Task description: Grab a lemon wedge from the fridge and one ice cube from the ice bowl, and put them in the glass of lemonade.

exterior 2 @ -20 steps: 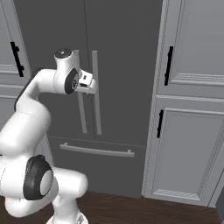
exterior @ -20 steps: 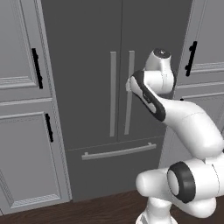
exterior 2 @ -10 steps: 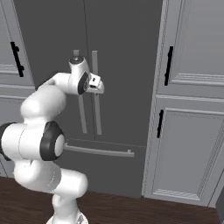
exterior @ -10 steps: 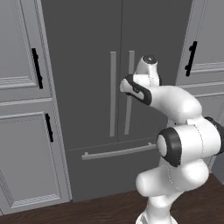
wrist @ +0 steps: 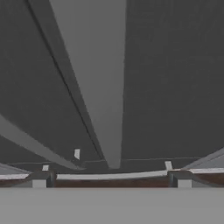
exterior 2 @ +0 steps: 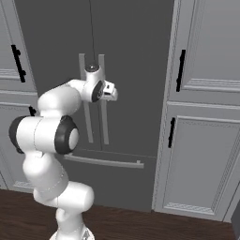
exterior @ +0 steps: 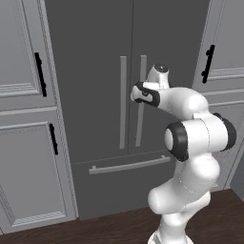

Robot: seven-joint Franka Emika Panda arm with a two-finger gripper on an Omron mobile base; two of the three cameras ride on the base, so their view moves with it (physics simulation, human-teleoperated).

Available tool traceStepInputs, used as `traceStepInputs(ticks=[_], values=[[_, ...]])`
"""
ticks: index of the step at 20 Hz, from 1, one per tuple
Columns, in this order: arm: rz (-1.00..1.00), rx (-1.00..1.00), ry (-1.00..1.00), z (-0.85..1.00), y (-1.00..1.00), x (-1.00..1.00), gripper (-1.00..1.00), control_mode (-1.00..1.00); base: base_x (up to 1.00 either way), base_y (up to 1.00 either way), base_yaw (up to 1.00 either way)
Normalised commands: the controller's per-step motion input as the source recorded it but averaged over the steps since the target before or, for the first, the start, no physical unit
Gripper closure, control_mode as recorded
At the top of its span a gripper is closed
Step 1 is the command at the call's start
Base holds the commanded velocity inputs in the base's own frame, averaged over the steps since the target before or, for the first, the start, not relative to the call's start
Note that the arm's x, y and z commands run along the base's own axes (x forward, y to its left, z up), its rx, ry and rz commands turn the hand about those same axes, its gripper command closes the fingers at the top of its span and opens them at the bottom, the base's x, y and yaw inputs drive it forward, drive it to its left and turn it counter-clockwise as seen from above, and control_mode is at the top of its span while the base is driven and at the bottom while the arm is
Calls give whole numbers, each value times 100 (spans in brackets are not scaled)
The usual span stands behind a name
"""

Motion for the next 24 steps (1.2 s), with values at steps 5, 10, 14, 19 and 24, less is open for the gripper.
traceStepInputs(ticks=[5,10,14,19,24], values=[[7,0,-4,-21,0,58,-100,-100,0,0,0],[4,0,-1,-13,0,63,-100,-100,0,0,0],[3,0,-1,-23,0,59,-100,-100,0,0,0],[5,0,-19,-32,2,29,-100,-100,0,0,0],[1,1,-33,0,0,-51,-100,-100,0,0,0]])
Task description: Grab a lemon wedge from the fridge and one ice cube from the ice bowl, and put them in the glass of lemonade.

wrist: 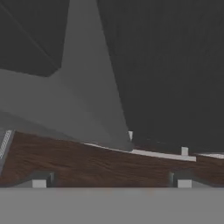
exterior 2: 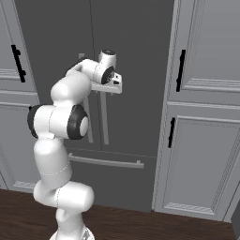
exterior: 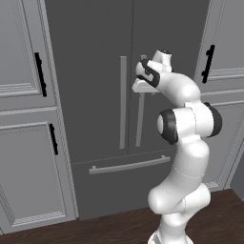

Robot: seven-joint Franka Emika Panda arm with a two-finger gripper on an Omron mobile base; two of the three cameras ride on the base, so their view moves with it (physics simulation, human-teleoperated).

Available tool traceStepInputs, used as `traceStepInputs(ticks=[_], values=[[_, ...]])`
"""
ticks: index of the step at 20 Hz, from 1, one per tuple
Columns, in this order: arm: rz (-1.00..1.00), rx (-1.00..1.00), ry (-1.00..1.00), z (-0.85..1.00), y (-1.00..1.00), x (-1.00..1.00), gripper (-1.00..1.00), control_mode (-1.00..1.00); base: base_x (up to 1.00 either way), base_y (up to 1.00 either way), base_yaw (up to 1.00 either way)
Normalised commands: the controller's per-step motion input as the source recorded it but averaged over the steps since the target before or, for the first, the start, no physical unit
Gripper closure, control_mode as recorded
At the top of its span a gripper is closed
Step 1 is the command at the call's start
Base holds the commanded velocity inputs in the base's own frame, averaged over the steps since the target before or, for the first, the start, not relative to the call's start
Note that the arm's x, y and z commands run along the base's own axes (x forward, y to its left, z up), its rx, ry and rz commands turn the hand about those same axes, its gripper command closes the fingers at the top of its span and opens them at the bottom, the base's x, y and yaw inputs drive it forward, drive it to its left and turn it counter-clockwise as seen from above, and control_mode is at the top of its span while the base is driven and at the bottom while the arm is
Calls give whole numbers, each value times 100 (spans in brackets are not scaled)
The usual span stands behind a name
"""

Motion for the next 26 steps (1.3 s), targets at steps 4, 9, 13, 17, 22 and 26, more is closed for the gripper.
traceStepInputs(ticks=[4,9,13,17,22,26], values=[[6,0,-51,-31,0,-100,-100,-100,0,0,0],[5,0,-33,-14,24,26,-100,-100,0,0,0],[0,-3,-15,0,9,43,-100,-100,0,0,0],[-2,-12,0,9,0,11,-100,-100,0,0,0],[-8,-1,0,6,0,24,-100,-100,0,0,0],[-12,5,-5,5,0,34,-100,-100,0,0,0]])
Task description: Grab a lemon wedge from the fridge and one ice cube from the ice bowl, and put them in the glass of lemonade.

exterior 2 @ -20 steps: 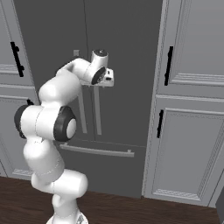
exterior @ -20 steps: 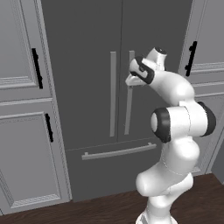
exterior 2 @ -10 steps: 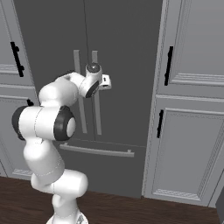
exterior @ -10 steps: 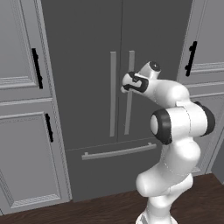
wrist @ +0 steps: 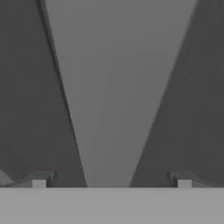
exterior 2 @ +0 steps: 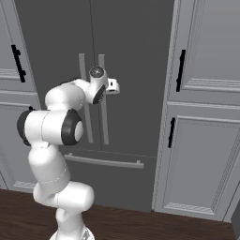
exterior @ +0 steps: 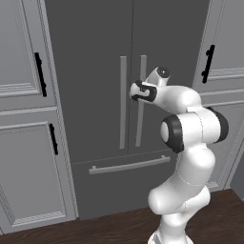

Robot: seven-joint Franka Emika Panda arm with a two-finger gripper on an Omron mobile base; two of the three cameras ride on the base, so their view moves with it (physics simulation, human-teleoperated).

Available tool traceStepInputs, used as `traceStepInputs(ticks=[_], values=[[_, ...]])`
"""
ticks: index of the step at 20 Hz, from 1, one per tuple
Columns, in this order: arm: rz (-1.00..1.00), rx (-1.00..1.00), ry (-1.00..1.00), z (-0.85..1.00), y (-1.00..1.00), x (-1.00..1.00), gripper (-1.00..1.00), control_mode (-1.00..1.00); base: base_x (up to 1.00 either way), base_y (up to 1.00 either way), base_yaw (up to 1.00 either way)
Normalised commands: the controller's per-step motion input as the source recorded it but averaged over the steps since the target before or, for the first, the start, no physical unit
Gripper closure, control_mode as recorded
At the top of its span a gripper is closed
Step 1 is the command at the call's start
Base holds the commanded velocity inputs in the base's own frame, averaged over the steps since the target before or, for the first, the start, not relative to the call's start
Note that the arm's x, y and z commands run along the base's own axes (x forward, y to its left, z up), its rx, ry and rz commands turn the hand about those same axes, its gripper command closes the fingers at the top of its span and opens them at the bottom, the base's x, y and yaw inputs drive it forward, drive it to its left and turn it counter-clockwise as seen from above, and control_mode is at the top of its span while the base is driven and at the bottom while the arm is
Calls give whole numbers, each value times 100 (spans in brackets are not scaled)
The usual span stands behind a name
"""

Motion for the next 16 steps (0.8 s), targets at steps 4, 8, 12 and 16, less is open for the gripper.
traceStepInputs(ticks=[4,8,12,16], values=[[-14,3,-12,0,0,27,-100,-100,0,0,0],[-10,6,-11,-3,8,31,-100,-100,0,0,0],[-1,2,-6,-6,21,1,-100,-100,0,0,0],[0,0,0,0,18,1,100,-100,0,0,0]])
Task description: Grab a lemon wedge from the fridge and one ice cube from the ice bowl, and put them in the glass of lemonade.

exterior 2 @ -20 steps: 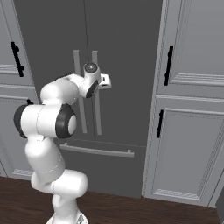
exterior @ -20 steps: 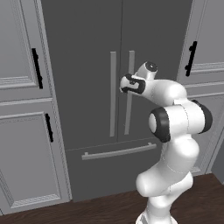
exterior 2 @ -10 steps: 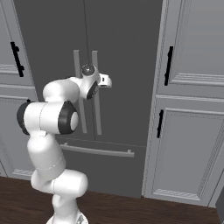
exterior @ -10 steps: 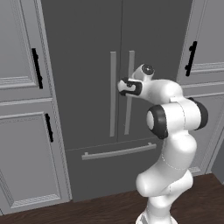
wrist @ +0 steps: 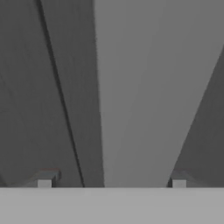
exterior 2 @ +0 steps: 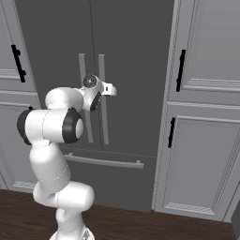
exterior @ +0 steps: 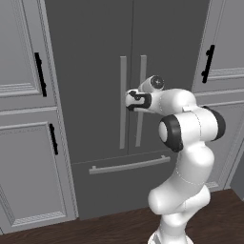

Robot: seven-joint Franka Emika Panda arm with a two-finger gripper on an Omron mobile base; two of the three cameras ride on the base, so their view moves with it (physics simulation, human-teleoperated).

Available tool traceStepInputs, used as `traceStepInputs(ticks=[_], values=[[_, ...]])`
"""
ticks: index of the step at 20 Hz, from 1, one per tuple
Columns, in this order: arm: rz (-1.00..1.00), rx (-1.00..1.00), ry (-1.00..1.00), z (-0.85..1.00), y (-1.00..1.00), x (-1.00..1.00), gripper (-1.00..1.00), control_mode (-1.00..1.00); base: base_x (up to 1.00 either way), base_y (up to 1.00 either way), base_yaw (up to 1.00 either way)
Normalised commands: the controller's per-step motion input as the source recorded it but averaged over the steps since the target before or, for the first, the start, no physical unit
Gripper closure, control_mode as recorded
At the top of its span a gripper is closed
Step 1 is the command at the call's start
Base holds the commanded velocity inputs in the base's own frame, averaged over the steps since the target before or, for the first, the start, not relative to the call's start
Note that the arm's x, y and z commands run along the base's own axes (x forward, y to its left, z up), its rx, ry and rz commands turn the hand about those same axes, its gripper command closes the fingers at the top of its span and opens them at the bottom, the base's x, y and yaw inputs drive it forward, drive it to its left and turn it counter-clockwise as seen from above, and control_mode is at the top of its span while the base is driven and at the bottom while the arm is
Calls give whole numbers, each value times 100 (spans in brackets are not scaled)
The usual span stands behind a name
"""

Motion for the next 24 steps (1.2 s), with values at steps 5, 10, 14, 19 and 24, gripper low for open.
traceStepInputs(ticks=[5,10,14,19,24], values=[[-1,0,0,0,9,0,100,-100,0,0,0],[-9,0,2,1,-17,0,100,-100,0,0,0],[-16,0,0,2,-61,-4,100,-100,0,0,0],[-14,2,0,14,-60,-18,100,-100,0,0,0],[-10,10,0,35,-68,-53,100,-100,0,0,0]])
